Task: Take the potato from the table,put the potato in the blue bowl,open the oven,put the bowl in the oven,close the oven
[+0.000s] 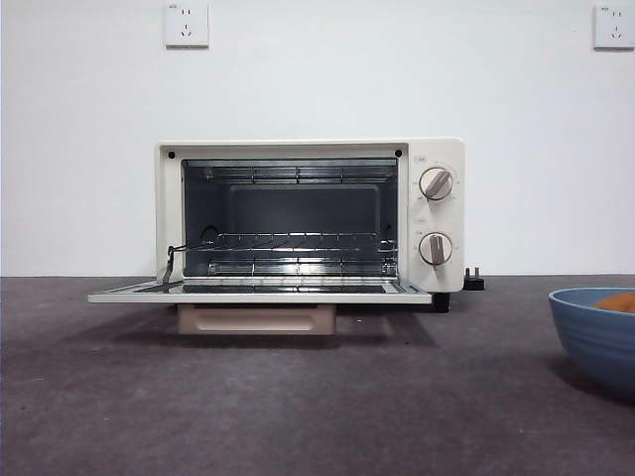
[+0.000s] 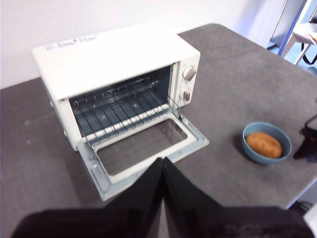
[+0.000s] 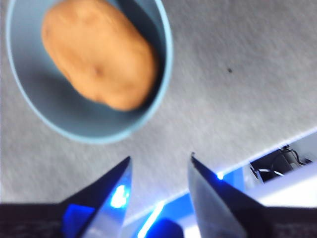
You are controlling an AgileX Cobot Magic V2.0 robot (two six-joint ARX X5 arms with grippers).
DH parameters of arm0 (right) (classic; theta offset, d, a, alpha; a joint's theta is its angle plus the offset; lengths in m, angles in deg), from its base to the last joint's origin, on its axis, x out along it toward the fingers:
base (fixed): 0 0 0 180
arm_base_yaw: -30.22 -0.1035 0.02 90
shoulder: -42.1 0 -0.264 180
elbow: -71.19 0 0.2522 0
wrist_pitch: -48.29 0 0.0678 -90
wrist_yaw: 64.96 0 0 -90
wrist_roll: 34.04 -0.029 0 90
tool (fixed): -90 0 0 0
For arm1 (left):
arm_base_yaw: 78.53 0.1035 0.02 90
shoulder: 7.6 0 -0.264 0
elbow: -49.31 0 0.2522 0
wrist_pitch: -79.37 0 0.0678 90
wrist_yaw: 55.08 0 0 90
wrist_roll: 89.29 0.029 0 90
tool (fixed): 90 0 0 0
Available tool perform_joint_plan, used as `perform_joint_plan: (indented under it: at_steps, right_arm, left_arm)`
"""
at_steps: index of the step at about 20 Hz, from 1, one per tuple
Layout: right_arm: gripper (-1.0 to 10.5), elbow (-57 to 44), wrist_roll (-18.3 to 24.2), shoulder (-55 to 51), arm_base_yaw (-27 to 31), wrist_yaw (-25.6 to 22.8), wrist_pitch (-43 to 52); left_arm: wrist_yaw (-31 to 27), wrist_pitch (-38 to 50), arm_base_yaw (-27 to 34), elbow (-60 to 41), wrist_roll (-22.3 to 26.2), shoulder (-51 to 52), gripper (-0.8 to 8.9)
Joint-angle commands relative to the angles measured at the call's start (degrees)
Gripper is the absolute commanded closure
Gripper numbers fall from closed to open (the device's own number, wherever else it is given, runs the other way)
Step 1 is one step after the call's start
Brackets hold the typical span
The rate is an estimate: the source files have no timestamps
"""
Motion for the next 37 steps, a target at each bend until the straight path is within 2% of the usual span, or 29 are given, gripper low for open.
perform_joint_plan:
  at_steps: [1,4,9,12,20,22,25,28,30,37]
  right_arm:
    - [7.5,-0.5,-2.7,1.6,0.1,-2.1,1.2]
    - [7.5,-0.5,-2.8,2.5,2.5,-3.0,2.2]
    - [7.5,-0.5,-1.0,2.6,10.2,-3.0,2.8]
    - [7.5,-0.5,-0.3,3.7,11.9,-2.4,5.1]
    - [7.8,-0.5,0.9,14.7,12.0,-1.3,10.4]
    - [9.7,-0.5,0.9,15.7,12.0,-1.5,11.8]
    - [9.6,-0.5,-0.4,15.9,11.9,-3.0,13.1]
    - [9.6,0.9,-1.3,16.0,11.9,1.2,13.7]
    - [9.6,4.2,-1.2,16.0,11.4,2.7,11.3]
    - [9.6,21.8,0.7,19.4,6.0,1.0,1.8]
  left_arm:
    - [-0.2,-2.1,-0.1,-0.1,1.3,-0.1,8.19]
    - [-0.2,-3.6,-0.1,-0.1,1.4,-0.1,8.19]
    - [-0.2,-4.3,-0.1,-0.1,2.9,-0.1,8.19]
    - [-0.2,-4.1,-0.1,-0.1,3.4,-0.1,8.19]
    - [-0.2,-3.3,-0.1,-0.1,3.4,-0.2,8.19]
    - [-0.2,-3.3,-0.1,-0.1,3.4,-0.3,8.19]
    - [-0.2,-3.2,-0.1,-0.1,3.4,-0.7,8.19]
    - [-0.2,-2.9,-0.1,-0.1,3.4,-1.1,8.19]
    - [-0.2,-2.4,-0.1,-0.1,3.5,-1.6,8.19]
    - [-0.2,-2.4,-0.1,-0.1,5.4,-3.6,8.19]
